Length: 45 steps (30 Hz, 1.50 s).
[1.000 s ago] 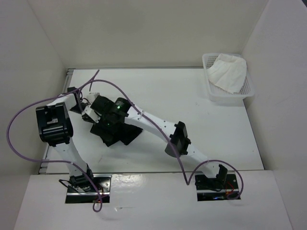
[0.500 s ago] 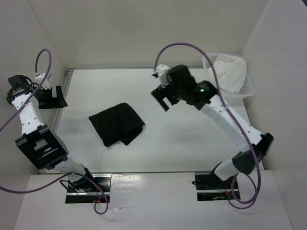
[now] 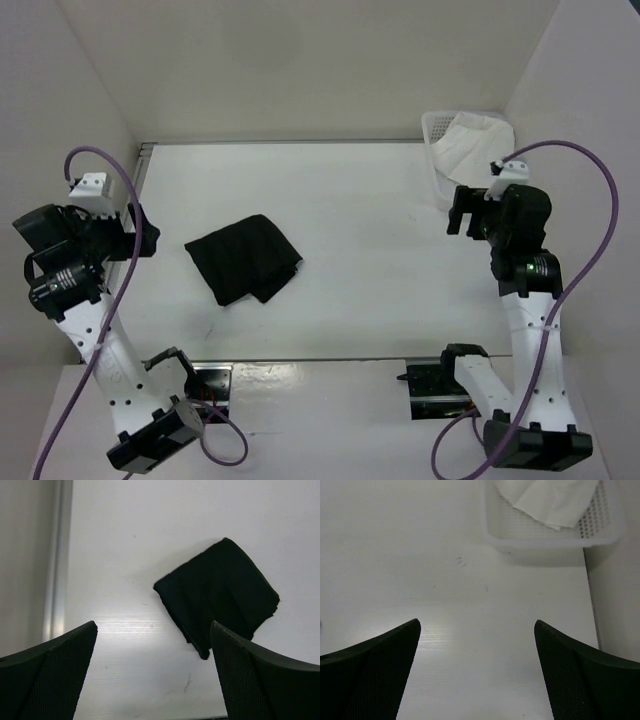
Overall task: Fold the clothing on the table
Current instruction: Fold the skirt
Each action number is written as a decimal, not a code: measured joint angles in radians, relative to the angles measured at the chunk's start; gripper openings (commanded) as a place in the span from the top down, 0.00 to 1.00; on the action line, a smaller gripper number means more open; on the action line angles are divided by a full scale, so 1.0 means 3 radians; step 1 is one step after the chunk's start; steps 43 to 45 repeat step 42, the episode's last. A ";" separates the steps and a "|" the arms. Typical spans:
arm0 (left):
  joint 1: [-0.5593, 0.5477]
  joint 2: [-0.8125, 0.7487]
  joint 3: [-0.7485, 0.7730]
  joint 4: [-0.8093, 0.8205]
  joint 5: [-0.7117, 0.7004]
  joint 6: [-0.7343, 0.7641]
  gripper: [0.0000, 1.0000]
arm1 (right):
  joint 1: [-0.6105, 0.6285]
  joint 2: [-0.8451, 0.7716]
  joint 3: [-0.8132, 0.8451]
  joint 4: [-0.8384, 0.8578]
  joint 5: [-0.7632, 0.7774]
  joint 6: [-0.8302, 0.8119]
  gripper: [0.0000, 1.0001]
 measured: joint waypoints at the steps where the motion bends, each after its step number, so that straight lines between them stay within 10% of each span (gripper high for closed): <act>1: 0.0000 -0.0072 -0.0109 0.0037 0.0010 -0.0076 0.01 | -0.0169 -0.0062 -0.0070 0.0023 -0.0036 0.0024 0.02; 45: -0.0019 -0.0098 -0.0947 0.0566 -0.0226 -0.0256 0.01 | -0.0848 -0.0395 -0.0409 0.0102 -0.0413 -0.0072 0.02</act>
